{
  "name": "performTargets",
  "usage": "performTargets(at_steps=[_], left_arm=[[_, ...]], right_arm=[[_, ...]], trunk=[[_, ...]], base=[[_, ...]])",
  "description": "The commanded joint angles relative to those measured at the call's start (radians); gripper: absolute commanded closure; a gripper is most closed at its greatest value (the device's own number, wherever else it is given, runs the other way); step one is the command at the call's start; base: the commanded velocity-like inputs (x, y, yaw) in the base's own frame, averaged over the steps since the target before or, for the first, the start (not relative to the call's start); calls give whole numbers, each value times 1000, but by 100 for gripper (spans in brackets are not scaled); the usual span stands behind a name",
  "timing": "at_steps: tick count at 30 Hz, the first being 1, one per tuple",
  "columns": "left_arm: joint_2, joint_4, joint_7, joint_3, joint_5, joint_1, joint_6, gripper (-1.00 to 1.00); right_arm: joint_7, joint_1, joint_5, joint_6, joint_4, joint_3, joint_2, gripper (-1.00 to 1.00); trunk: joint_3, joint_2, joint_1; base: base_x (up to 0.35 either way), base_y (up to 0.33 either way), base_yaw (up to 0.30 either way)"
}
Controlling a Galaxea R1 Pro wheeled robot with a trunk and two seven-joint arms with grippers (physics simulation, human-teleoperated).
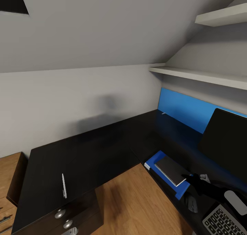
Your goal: In the bedroom, organize the workspace by keeping the computer under the desk, ensuring the monitor is on the desk, placing the keyboard on the desk next to the monitor, placing the mouse on the desk next to the keyboard, moving the folder from the swivel chair onto the desk next to the mouse, stacking the notebook on top of the folder with the pen on top of the notebook, and positioning the swivel chair next to the desk.
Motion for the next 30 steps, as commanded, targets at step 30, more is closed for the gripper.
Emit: performTargets(at_steps=[30], left_arm=[[-1, -1, 1, 1, 10, 0, -1, -100]], right_arm=[[3, -1, -6, 2, 1, 8, -1, 100]], trunk=[[-1, -1, 0]], base=[[0, 0, 0]])
